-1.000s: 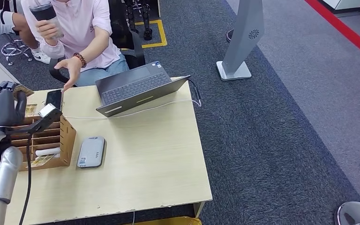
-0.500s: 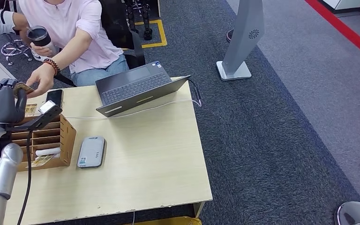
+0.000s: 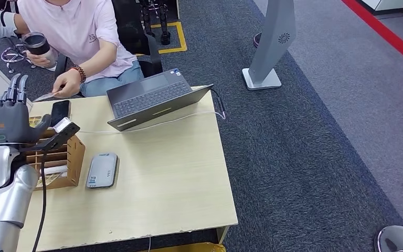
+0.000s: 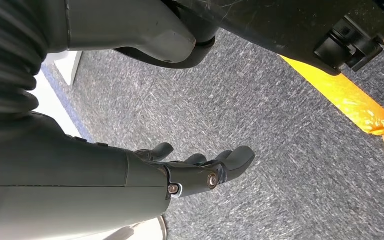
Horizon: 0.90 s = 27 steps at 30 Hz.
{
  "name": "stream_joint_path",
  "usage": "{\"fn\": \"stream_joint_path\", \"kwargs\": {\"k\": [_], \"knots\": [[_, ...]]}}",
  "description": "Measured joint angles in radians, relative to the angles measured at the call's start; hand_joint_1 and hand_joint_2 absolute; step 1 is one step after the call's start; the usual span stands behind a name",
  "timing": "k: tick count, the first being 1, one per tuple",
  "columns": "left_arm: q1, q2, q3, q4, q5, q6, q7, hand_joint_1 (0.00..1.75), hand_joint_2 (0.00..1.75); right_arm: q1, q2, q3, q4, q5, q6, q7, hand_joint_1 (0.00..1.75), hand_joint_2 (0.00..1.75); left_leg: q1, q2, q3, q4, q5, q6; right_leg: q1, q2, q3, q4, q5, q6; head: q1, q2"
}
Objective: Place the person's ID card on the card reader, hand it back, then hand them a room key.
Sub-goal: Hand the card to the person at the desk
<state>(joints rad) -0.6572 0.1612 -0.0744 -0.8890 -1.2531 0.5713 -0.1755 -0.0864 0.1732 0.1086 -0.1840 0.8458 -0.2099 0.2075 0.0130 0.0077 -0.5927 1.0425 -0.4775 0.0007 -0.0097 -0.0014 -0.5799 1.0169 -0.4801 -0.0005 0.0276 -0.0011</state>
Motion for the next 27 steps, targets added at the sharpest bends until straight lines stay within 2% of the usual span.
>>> {"fn": "stream_joint_path", "kwargs": {"k": [8,11,16,18,22,27], "knots": [[0.102,-0.025,0.0,-0.134,0.082,-0.003,-0.036,0.0,1.75,0.001,0.0,-0.024,0.0,-0.004,-0.008,0.0,0.0,1.75,0.0,0.001,0.0,0.0,0.0,0.0,0.0,0.0,0.0,0.0,0.0,0.0,0.0,0.0],[0.219,-0.043,-0.001,-0.259,0.132,-0.011,-0.057,0.0,1.75,0.002,0.001,-0.043,0.0,-0.021,-0.017,0.003,0.0,1.75,-0.001,0.003,0.001,0.0,-0.002,0.001,-0.001,0.002,0.0,0.0,-0.001,0.001,-0.002,0.0],[0.494,-0.077,-0.031,-0.479,0.128,-0.037,-0.043,0.0,1.75,0.007,0.003,-0.088,0.0,-0.054,-0.04,0.007,0.0,1.75,-0.002,0.005,0.002,0.0,-0.005,0.001,-0.003,0.005,0.0,-0.001,-0.004,0.003,0.0,0.0],[0.581,-0.084,-0.045,-0.533,0.121,-0.052,-0.031,0.0,1.75,0.008,0.003,-0.103,0.0,-0.06,-0.045,0.008,0.0,1.75,-0.002,0.005,0.001,0.0,-0.006,0.002,-0.003,0.004,0.0,-0.001,-0.004,0.003,0.0,0.0],[0.678,-0.089,-0.05,-0.589,0.119,-0.092,-0.004,0.0,1.75,0.008,0.004,-0.126,0.0,-0.067,-0.05,0.013,0.0,1.75,-0.002,0.005,0.001,0.0,-0.006,0.002,-0.003,0.003,0.0,-0.002,-0.004,0.004,0.0,0.0],[0.752,-0.089,-0.05,-0.6,0.118,-0.132,0.029,0.0,1.75,0.008,0.005,-0.147,0.0,-0.071,-0.052,0.02,0.0,1.75,-0.002,0.004,0.001,0.0,-0.006,0.002,-0.003,0.002,0.0,-0.002,-0.004,0.004,0.0,0.0]]}}
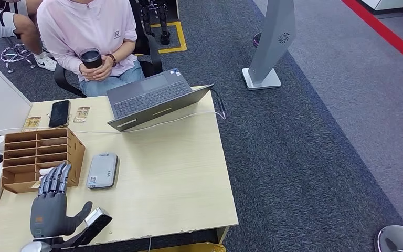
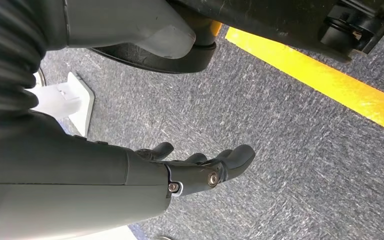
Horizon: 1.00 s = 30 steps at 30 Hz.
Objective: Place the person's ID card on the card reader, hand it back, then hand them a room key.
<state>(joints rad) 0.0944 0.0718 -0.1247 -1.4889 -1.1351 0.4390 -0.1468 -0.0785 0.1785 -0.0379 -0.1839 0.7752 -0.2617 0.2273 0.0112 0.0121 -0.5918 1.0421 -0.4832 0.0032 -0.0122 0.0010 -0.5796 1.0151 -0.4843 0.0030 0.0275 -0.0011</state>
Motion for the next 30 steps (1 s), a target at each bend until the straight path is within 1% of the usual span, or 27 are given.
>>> {"fn": "stream_joint_path", "kwargs": {"k": [4,8,12,17,30], "knots": [[0.018,0.001,0.0,0.0,-0.004,-0.015,0.011,0.0,1.75,0.0,0.0,-0.005,0.0,0.0,0.0,0.0,0.0,1.75,0.0,-0.001,0.0,0.0,0.0,0.0,0.0,-0.001,0.001,0.0,0.0,0.0,0.0,0.0],[0.016,0.007,0.003,0.005,-0.048,-0.079,0.081,0.0,1.75,0.0,0.0,-0.007,0.0,0.009,0.005,0.001,0.0,1.75,0.0,-0.001,0.0,0.0,0.0,0.0,0.0,-0.001,0.001,0.0,0.0,0.0,0.0,0.0],[-0.005,0.018,0.025,0.021,-0.073,-0.1,0.12,0.0,1.75,0.0,0.0,-0.008,0.0,0.02,0.007,-0.002,0.0,1.75,0.0,-0.002,0.0,0.0,0.0,0.0,0.0,-0.002,0.001,0.0,0.0,0.0,0.0,0.0],[-0.024,0.028,0.048,0.03,-0.079,-0.104,0.127,0.0,1.75,0.0,0.0,-0.015,0.0,0.026,0.008,-0.004,0.0,1.75,0.0,-0.002,0.0,0.0,0.0,0.0,0.0,-0.002,0.001,0.0,0.0,0.0,0.0,0.0],[-0.046,0.042,0.087,0.029,-0.083,-0.101,0.145,0.0,1.75,0.0,0.0,-0.021,0.0,0.034,0.011,-0.004,0.0,1.75,0.0,-0.002,0.0,0.0,0.0,0.0,0.0,-0.002,0.001,0.0,0.0,0.0,0.0,0.0]]}}
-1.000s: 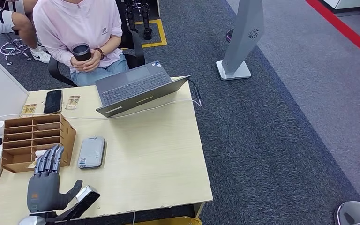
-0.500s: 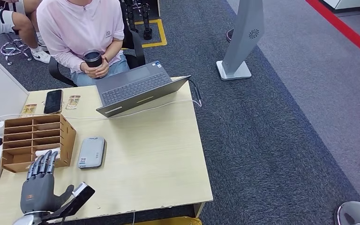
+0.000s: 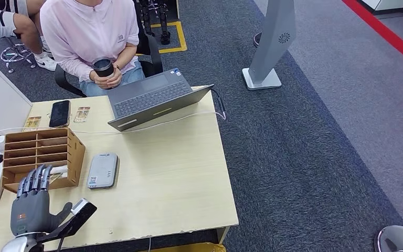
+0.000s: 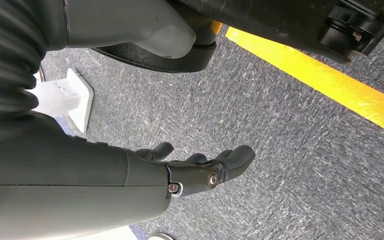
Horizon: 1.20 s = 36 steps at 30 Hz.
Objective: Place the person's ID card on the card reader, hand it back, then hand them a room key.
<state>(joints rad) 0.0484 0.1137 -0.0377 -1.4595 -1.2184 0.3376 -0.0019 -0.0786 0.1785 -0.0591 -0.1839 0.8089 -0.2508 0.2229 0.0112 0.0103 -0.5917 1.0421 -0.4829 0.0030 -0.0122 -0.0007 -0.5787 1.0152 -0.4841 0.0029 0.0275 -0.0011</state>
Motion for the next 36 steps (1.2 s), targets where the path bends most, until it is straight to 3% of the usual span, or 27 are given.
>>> {"fn": "stream_joint_path", "kwargs": {"k": [11,21,36], "knots": [[-0.044,0.011,0.065,0.029,-0.021,0.006,0.036,0.0,1.75,-0.001,0.0,0.0,0.0,0.025,0.014,-0.002,0.0,1.75,0.0,0.0,0.0,0.0,0.0,0.0,0.0,0.0,0.0,0.0,0.0,0.0,0.0,0.0],[-0.096,0.032,0.138,0.144,-0.016,0.024,0.034,0.0,1.75,-0.001,0.0,0.0,0.0,0.047,0.015,-0.007,0.0,1.75,0.0,0.0,0.0,0.0,0.0,0.0,0.0,0.0,0.0,0.0,0.0,0.0,0.0,0.0],[-0.123,0.035,0.153,0.239,-0.036,0.027,0.03,0.0,1.75,-0.001,0.0,0.0,0.0,0.054,0.017,-0.008,0.0,1.75,0.0,0.0,0.0,0.0,0.0,0.0,0.0,0.0,0.0,0.0,0.0,0.0,0.0,0.0]]}}
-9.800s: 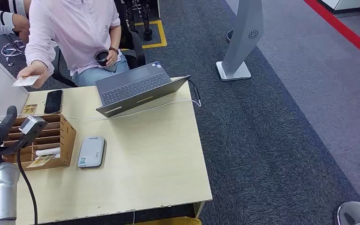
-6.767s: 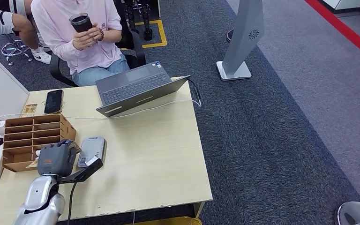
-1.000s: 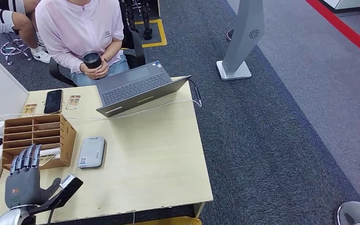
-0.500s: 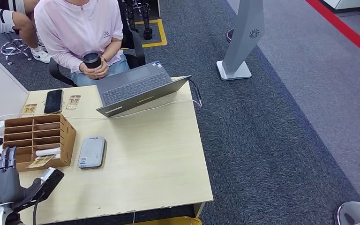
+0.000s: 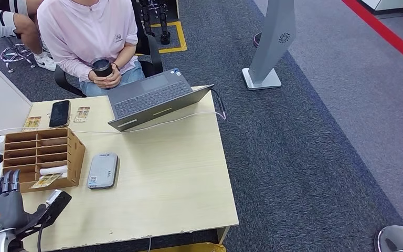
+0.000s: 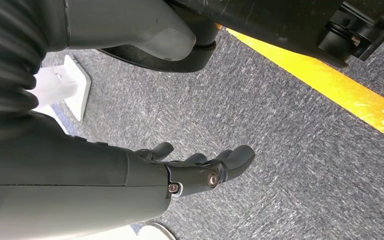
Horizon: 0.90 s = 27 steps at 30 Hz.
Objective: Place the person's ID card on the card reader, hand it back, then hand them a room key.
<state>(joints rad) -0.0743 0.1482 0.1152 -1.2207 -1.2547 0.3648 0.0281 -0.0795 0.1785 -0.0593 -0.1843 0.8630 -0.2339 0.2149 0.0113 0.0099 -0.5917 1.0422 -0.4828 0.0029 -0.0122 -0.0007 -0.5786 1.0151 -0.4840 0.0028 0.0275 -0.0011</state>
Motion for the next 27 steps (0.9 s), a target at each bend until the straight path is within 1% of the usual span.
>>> {"fn": "stream_joint_path", "kwargs": {"k": [12,17,27], "knots": [[-0.034,-0.026,-0.001,0.009,-0.037,0.039,-0.022,0.0,1.75,0.0,0.0,-0.001,0.0,0.018,0.0,-0.004,0.0,1.75,0.0,0.0,0.0,0.0,0.0,0.0,0.0,0.0,0.0,0.0,0.0,0.0,0.0,0.0],[-0.088,-0.051,-0.015,0.036,-0.063,0.091,-0.031,0.0,1.75,0.0,0.0,-0.001,0.0,0.036,0.004,-0.006,0.0,1.75,0.0,0.0,0.0,0.0,0.0,0.0,0.0,0.0,0.0,0.0,0.0,0.0,0.0,0.0],[-0.111,-0.065,-0.02,0.074,-0.068,0.09,-0.028,0.0,1.75,0.0,0.0,-0.002,0.0,0.037,0.005,-0.006,0.0,1.75,0.0,0.0,0.0,0.0,0.0,0.0,0.0,0.0,0.0,0.0,0.0,0.0,0.0,0.0]]}}
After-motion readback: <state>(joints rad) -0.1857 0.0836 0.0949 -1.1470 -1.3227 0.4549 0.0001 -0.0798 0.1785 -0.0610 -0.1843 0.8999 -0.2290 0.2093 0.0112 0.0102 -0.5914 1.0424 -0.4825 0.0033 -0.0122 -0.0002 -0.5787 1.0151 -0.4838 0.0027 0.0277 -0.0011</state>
